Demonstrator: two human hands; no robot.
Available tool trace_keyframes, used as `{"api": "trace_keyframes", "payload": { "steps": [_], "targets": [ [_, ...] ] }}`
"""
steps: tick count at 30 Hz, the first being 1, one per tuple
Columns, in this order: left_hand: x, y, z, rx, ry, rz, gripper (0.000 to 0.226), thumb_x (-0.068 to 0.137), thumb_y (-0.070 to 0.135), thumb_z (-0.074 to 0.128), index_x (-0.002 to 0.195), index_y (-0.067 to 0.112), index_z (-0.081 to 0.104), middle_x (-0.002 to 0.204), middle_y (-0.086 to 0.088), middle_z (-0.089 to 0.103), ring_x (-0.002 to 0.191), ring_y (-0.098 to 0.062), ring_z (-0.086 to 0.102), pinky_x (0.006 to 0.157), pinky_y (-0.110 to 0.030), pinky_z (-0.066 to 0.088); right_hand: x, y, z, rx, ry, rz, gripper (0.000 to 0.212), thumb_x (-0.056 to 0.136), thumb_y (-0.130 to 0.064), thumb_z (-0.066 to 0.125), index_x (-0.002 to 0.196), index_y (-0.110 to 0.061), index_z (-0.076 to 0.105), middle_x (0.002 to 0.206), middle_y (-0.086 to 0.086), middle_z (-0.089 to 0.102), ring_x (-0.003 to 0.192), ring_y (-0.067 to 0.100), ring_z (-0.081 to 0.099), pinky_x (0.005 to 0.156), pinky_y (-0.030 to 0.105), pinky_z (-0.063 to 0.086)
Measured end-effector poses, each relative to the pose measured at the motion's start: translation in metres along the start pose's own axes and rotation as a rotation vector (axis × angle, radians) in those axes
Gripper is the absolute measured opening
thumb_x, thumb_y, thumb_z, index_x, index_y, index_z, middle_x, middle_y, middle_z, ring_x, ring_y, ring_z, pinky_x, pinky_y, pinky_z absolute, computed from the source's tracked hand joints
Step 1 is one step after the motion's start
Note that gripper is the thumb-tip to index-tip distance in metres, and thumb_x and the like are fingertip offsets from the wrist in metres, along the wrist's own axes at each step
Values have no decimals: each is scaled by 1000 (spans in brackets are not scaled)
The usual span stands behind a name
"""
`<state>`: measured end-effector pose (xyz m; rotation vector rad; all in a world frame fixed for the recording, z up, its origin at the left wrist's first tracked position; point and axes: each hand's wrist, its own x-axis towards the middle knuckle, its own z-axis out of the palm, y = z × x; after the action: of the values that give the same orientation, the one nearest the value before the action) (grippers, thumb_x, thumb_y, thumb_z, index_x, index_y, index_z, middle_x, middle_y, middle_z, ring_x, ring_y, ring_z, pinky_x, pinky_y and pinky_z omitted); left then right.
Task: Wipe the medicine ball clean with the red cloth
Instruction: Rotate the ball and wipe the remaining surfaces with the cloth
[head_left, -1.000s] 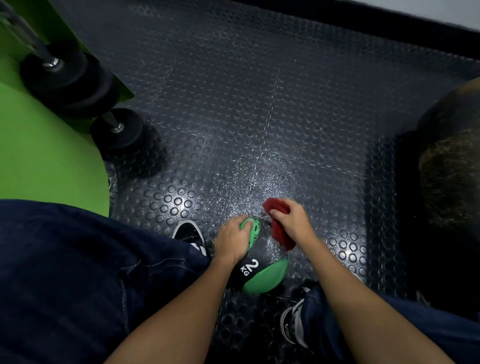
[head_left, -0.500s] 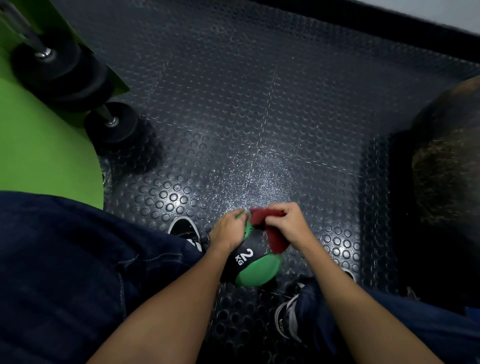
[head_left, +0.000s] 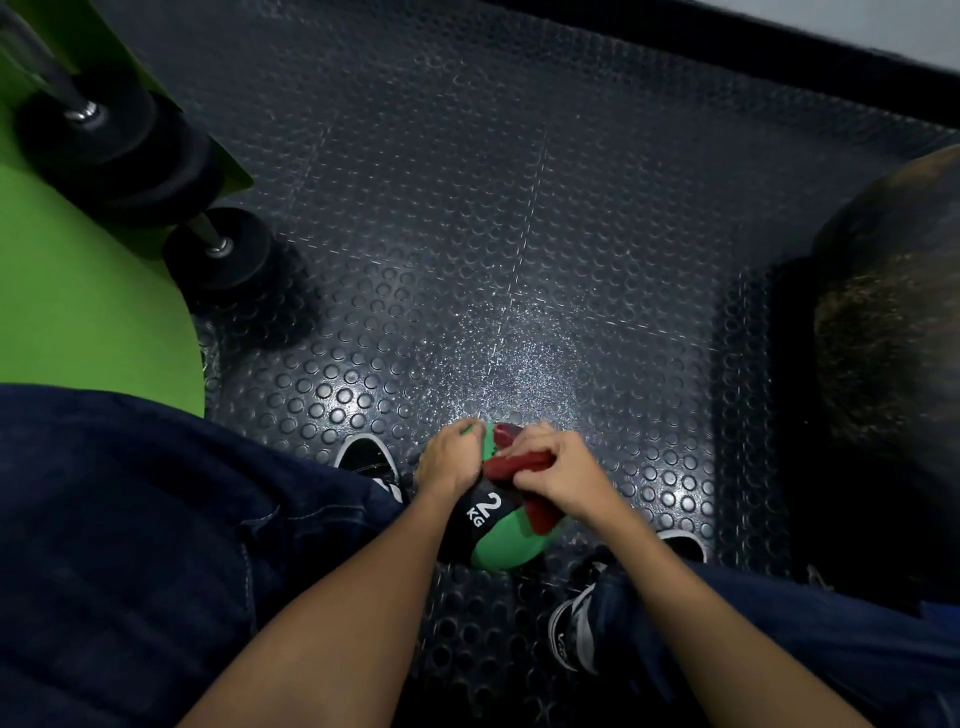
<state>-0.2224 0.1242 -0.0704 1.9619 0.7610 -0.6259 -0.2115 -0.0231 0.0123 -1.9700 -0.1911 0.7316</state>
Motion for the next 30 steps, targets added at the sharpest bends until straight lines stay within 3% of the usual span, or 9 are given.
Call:
{"api": "trace_keyframes", "payload": {
  "steps": [4, 8, 12, 15, 18, 23, 25, 27, 30],
  "targets": [
    [-13, 7, -2, -12, 38, 47, 41, 104, 49, 39, 141, 37, 52, 151, 5, 47, 136, -25, 45, 115, -50, 29, 22, 9, -25, 119, 312, 166, 23, 78, -1, 66, 98, -12, 70, 84, 3, 68, 75, 12, 62, 67, 22, 50],
    [-20, 3, 0, 18, 35, 133, 44, 100, 56, 43, 139, 39, 54, 150, 9, 49, 136, -21, 45, 116, -52, 30, 44, 32, -7, 0, 254, 338, 26, 89, -15, 63, 114, -18, 63, 85, 2, 66, 71, 20, 65, 64, 32, 55],
    [-6, -1, -4, -83, 30, 68, 45, 93, 59, 46, 129, 39, 63, 132, 1, 65, 117, -26, 60, 106, -47, 44, 40, 29, 20, -246, 298, 95, 24, 78, -15, 67, 100, -23, 71, 91, -9, 58, 93, 12, 49, 82, 28, 43],
    [9, -8, -4, -169, 3, -17, 46, 79, 65, 43, 112, 48, 69, 123, 5, 70, 109, -24, 64, 103, -46, 47, 17, 11, 28, -212, 187, -24, 23, 71, -13, 70, 89, -26, 74, 91, -14, 58, 89, -2, 38, 78, 8, 32],
    [11, -1, -5, -190, -36, -38, 31, 92, 58, 44, 104, 45, 70, 120, 7, 69, 111, -24, 63, 108, -51, 42, -4, 6, 18, -116, 38, -115, 22, 64, -9, 70, 79, -23, 75, 88, -12, 66, 90, 0, 46, 79, 14, 37],
    [7, 5, 5, -266, 52, -4, 47, 92, 57, 45, 133, 38, 58, 146, 8, 54, 130, -20, 52, 116, -55, 30, 2, 9, -16, 164, 443, 85, 30, 76, 2, 64, 92, -22, 70, 95, 0, 68, 89, 15, 61, 85, 29, 51],
    [-1, 10, 6, -141, 62, 72, 42, 98, 57, 43, 135, 42, 57, 145, 13, 53, 131, -20, 50, 116, -58, 27, 8, 12, -13, -36, 432, 4, 31, 81, -5, 64, 103, -25, 67, 105, -4, 63, 100, 14, 55, 94, 32, 46],
    [-6, 11, 6, -9, 78, 98, 40, 102, 55, 38, 136, 43, 55, 144, 10, 54, 131, -23, 49, 114, -54, 31, 9, 18, 2, -314, 273, -92, 30, 87, -20, 63, 115, -26, 63, 118, -10, 56, 114, 8, 42, 101, 30, 35],
    [-6, 4, 6, -11, 79, 107, 40, 104, 53, 35, 137, 43, 54, 145, 8, 53, 130, -23, 50, 112, -51, 35, 13, 33, 23, -510, 262, -25, 35, 94, -38, 49, 128, -29, 55, 130, -12, 48, 123, 9, 34, 103, 35, 32]
  ]
}}
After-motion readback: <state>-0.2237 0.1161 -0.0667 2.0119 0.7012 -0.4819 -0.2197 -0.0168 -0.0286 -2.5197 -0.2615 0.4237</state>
